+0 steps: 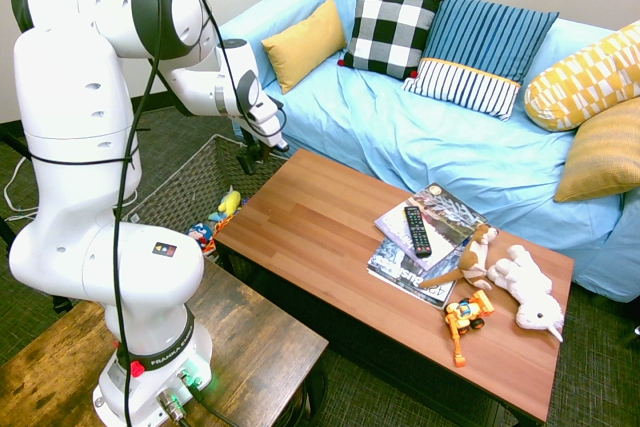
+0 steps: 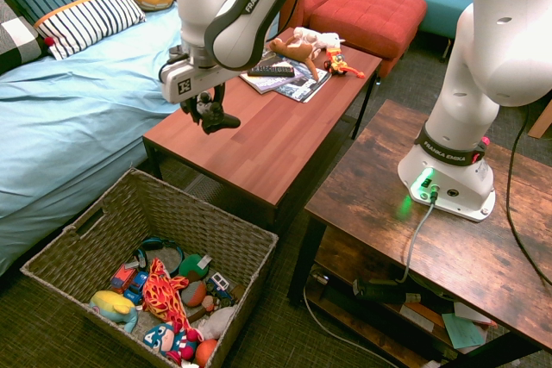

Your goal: Put the gamepad in the basket

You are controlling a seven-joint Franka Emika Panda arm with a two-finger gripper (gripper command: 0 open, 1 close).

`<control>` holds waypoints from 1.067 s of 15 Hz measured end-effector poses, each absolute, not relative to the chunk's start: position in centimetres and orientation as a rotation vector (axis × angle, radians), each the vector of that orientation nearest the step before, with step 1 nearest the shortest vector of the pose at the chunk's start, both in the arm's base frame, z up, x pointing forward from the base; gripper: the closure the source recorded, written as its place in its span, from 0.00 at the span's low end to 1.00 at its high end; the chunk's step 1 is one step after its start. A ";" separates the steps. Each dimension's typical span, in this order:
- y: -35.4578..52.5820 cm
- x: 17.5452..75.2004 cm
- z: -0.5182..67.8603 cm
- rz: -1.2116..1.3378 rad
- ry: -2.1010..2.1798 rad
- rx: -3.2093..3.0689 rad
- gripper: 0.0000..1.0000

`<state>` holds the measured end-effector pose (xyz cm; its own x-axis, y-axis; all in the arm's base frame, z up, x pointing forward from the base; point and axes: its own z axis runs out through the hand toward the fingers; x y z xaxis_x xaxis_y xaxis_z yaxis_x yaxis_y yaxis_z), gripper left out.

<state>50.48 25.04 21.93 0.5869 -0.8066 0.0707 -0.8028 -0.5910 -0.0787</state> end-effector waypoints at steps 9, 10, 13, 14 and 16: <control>39.3 48.8 16.1 -0.138 1.214 -2.862 1.00; 40.9 48.2 14.5 -0.126 1.212 -2.868 1.00; 43.4 47.1 9.3 -0.056 1.233 -2.854 1.00; 43.8 46.7 7.5 -0.036 1.244 -2.852 1.00; 44.6 45.8 4.1 0.003 1.262 -2.856 1.00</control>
<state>45.82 44.65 4.13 0.6733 -0.7393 -0.0096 -0.7394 -0.6731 -0.0170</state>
